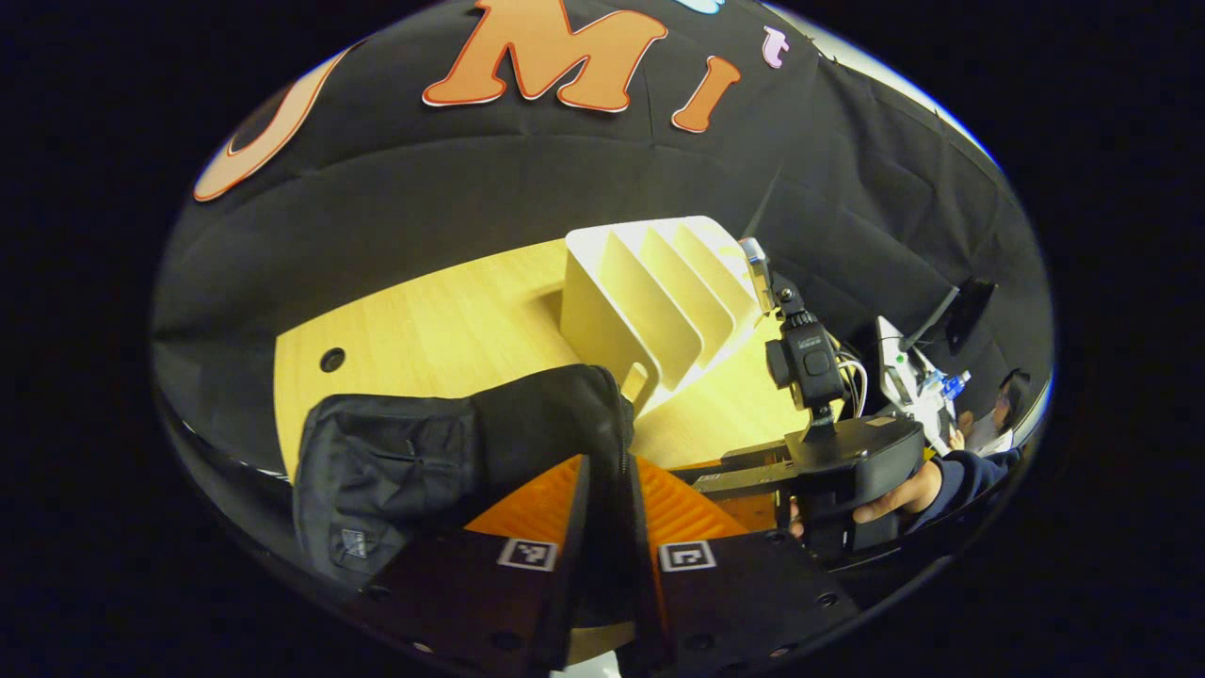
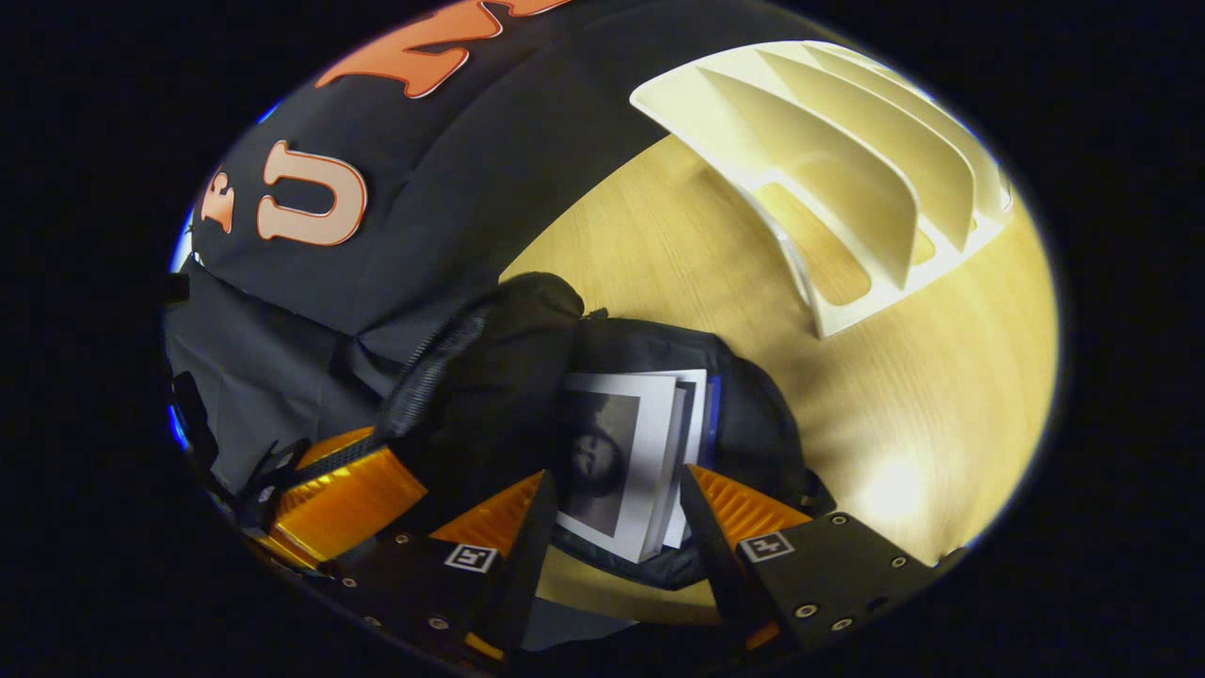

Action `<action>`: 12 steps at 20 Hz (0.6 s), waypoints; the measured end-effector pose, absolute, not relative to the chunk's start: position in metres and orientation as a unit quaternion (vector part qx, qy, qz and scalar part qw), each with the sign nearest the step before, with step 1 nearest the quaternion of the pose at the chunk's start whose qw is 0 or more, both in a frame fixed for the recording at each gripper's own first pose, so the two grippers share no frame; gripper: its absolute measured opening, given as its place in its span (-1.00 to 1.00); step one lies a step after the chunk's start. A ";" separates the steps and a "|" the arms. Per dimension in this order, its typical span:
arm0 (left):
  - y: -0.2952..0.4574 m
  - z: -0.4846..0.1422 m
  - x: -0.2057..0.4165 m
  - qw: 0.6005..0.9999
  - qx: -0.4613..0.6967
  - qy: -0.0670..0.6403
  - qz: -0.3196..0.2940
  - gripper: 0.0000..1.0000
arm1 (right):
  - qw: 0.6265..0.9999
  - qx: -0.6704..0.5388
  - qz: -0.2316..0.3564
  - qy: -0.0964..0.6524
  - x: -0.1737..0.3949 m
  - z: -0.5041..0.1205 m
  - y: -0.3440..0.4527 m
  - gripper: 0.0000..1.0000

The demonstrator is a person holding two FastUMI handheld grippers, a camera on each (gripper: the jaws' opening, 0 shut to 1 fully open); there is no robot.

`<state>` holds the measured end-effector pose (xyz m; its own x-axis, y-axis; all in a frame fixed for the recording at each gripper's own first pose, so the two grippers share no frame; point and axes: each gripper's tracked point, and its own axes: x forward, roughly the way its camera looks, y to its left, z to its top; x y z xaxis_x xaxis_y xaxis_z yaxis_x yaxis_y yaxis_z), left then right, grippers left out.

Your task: Open the schoolbag, grab two books from the bookshelf and put them into the schoolbag.

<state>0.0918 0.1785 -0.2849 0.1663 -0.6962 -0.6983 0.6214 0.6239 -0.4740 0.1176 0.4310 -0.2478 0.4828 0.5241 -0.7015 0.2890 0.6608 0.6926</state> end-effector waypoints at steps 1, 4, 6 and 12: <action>0.177 -0.286 0.090 0.764 -0.040 0.477 -0.431 -0.30 | 0.771 0.392 0.068 0.497 0.114 -0.241 0.413 0.68; 0.170 -0.282 0.091 0.774 -0.043 0.467 -0.426 0.38 | 0.804 0.344 0.036 0.483 0.111 -0.232 0.362 0.85; 0.166 -0.284 0.097 0.785 -0.047 0.468 -0.404 0.75 | 0.819 0.328 0.025 0.469 0.115 -0.223 0.325 0.91; 0.128 -0.257 0.103 0.828 -0.085 0.452 -0.321 0.86 | 0.879 0.238 0.017 0.412 0.130 -0.187 0.208 0.94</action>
<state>0.1030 0.1279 -0.2568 0.3852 -0.6089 -0.6934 0.4548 0.7791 -0.4315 0.1299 0.2075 -0.1872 0.6592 0.2254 -0.7174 0.1671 0.8863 0.4320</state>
